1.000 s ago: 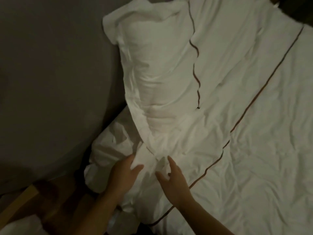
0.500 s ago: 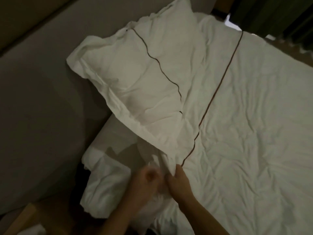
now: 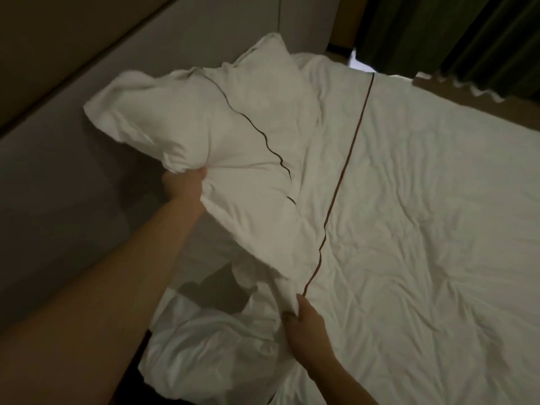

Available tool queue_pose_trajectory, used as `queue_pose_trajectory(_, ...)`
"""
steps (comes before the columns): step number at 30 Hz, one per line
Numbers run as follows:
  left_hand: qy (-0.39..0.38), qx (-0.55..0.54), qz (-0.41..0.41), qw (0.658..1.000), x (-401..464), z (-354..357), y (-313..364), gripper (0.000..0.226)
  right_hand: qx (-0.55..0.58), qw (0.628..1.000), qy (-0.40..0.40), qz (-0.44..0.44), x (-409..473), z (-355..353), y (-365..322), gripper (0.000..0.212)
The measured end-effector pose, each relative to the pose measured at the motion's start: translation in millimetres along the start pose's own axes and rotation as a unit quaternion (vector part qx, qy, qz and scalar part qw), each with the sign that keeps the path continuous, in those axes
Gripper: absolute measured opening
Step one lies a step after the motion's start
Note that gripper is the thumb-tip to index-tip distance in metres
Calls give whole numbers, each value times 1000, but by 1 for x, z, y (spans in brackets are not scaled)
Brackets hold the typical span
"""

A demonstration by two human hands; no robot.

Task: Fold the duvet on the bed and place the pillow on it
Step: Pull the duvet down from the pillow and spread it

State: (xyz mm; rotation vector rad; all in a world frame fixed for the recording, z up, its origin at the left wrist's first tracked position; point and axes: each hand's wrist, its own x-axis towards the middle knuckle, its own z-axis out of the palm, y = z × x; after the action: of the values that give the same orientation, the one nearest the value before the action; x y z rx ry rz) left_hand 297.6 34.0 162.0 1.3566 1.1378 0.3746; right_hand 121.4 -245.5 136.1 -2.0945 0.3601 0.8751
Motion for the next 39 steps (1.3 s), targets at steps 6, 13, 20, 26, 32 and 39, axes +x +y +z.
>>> queue_pose_trajectory(6, -36, 70, 225, 971, 10, -12, 84, 42, 98, 987, 79, 101, 6, -65, 81, 12)
queue_pose_trajectory(13, -20, 56, 223, 973, 27, -27, 52, 54, 181, 960, 136, 163, 19, -147, 116, 12)
queue_pose_trajectory(20, -88, 343, 25, 935, -118, -60, -171, 85, 180, 981, 25, 61, -13, -110, 77, 24)
queue_pose_trajectory(26, -573, 580, 192, 546, -209, -67, -187, 87, 208, 976, -59, 18, -21, -116, 75, 31)
queue_pose_trajectory(32, -585, 592, 73, 549, -241, -112, -186, 53, 137, 990, 7, 42, -19, -122, 83, 27)
queue_pose_trajectory(39, -494, 589, 38, 639, -353, -127, -207, 112, 56, 994, 13, 89, -71, -81, 111, 109)
